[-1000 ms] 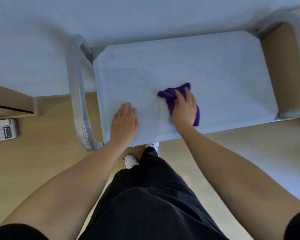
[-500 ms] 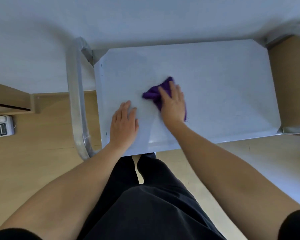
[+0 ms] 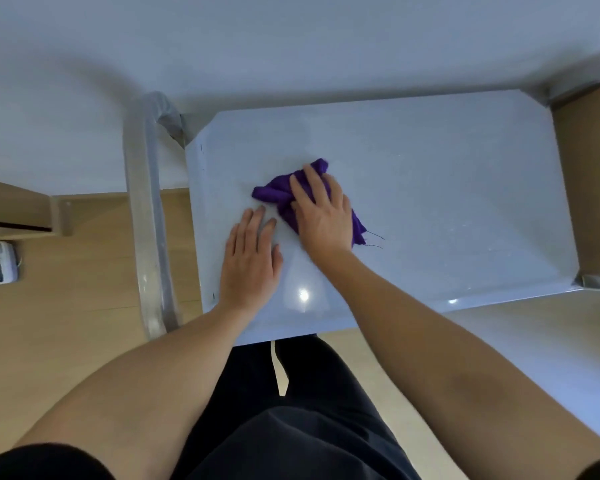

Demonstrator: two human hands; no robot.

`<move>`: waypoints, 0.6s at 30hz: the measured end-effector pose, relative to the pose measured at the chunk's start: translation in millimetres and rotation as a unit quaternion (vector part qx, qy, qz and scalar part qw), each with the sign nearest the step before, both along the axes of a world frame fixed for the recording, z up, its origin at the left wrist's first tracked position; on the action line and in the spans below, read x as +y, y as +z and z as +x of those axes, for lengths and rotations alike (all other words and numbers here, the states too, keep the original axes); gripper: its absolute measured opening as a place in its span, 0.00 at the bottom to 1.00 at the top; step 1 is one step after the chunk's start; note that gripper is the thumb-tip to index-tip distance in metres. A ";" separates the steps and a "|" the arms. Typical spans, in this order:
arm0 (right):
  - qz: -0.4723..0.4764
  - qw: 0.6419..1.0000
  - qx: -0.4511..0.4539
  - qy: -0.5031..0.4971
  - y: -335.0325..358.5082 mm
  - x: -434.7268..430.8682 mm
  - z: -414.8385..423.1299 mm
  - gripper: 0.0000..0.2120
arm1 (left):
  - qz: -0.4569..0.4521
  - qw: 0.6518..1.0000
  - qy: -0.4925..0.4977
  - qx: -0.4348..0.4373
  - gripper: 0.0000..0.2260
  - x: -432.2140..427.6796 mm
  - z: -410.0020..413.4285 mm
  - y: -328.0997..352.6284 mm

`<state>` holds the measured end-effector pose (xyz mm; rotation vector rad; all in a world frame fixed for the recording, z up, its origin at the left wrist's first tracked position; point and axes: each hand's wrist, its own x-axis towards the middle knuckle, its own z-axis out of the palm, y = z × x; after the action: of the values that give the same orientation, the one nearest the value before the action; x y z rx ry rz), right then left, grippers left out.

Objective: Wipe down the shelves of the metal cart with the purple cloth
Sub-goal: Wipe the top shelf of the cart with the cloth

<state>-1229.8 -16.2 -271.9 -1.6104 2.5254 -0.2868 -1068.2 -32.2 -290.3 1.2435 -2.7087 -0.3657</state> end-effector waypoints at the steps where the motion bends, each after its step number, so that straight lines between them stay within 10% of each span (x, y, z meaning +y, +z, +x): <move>1: -0.006 1.000 0.007 -0.026 -3.1 1.7 -17.9 0.21 | -0.001 1.000 0.000 0.006 0.19 -0.1 -1.1 0.8; 8: 0.013 0.963 -0.005 -0.268 -10.0 11.3 -81.0 0.23 | -0.015 1.000 -0.002 0.014 0.19 -0.2 -3.3 0.8; 14: -0.015 0.999 -0.040 0.019 -5.2 -48.8 16.8 0.23 | -0.012 1.000 0.005 0.012 0.20 -0.4 -3.2 1.6; 18: -0.065 0.996 -0.055 0.030 -9.3 -48.0 -21.0 0.18 | -0.017 1.000 0.004 0.014 0.19 -0.5 -2.6 1.9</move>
<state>-1250.8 -64.2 -281.2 -1.6640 2.4162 -0.5287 -1070.9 -32.7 -288.4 1.2303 -2.6745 -0.3319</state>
